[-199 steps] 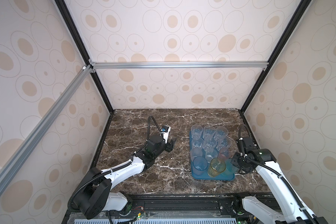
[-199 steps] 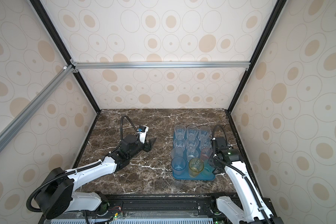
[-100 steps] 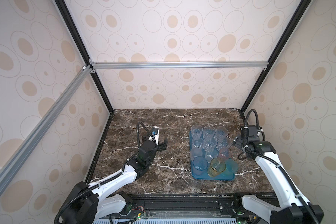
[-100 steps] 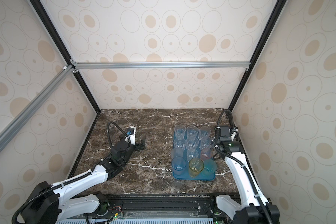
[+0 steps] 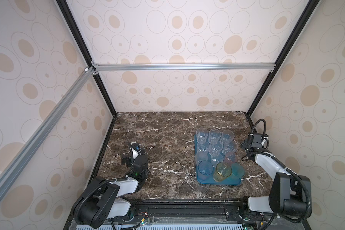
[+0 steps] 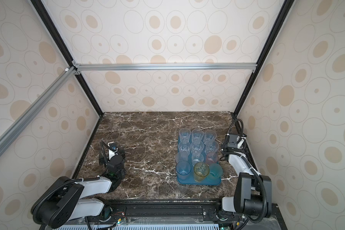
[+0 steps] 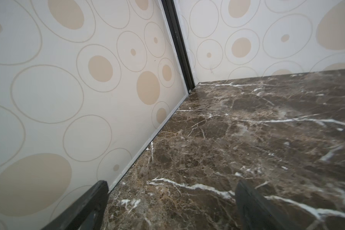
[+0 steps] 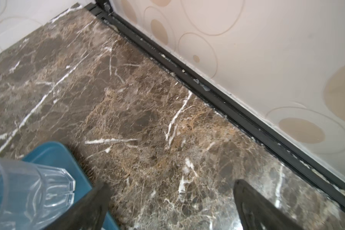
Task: Place the glasses into the tray
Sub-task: Reset both arms
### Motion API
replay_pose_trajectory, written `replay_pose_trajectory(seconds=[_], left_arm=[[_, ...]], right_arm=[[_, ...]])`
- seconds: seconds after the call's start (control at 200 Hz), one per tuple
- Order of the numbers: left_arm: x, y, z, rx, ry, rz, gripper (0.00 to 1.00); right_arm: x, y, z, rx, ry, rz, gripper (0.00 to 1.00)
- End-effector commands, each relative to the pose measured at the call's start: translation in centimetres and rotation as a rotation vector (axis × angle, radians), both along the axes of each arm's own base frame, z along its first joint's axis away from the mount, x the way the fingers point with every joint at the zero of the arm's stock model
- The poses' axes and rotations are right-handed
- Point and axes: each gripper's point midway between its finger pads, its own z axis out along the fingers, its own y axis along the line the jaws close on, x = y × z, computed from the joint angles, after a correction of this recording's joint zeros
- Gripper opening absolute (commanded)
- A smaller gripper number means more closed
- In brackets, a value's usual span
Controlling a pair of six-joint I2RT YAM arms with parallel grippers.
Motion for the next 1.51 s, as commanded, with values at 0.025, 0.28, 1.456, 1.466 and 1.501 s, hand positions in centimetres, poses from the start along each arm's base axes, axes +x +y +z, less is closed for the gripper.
replay_pose_trajectory(seconds=[0.025, 0.28, 1.456, 1.466, 1.501], left_arm=[[0.7, 0.0, 2.3, 0.023, -0.109, -0.028, 0.99], [2.2, -0.9, 2.0, 0.062, -0.076, -0.105, 0.99], [3.0, -2.7, 1.5, -0.109, -0.093, -0.299, 0.99], [3.0, -2.7, 1.4, -0.113, -0.092, -0.303, 0.99], [3.1, -3.0, 1.5, -0.129, -0.099, -0.314, 0.99]], right_arm=[[2.1, 0.5, 0.1, -0.046, -0.057, 0.098, 0.99], [2.0, 1.4, -1.4, -0.085, -0.117, 0.153, 0.97], [3.2, 4.8, -1.1, -0.11, -0.223, 0.346, 0.92], [3.2, 4.8, -1.2, -0.11, -0.221, 0.344, 0.92], [3.1, 4.6, -1.2, -0.112, -0.216, 0.335, 0.92]])
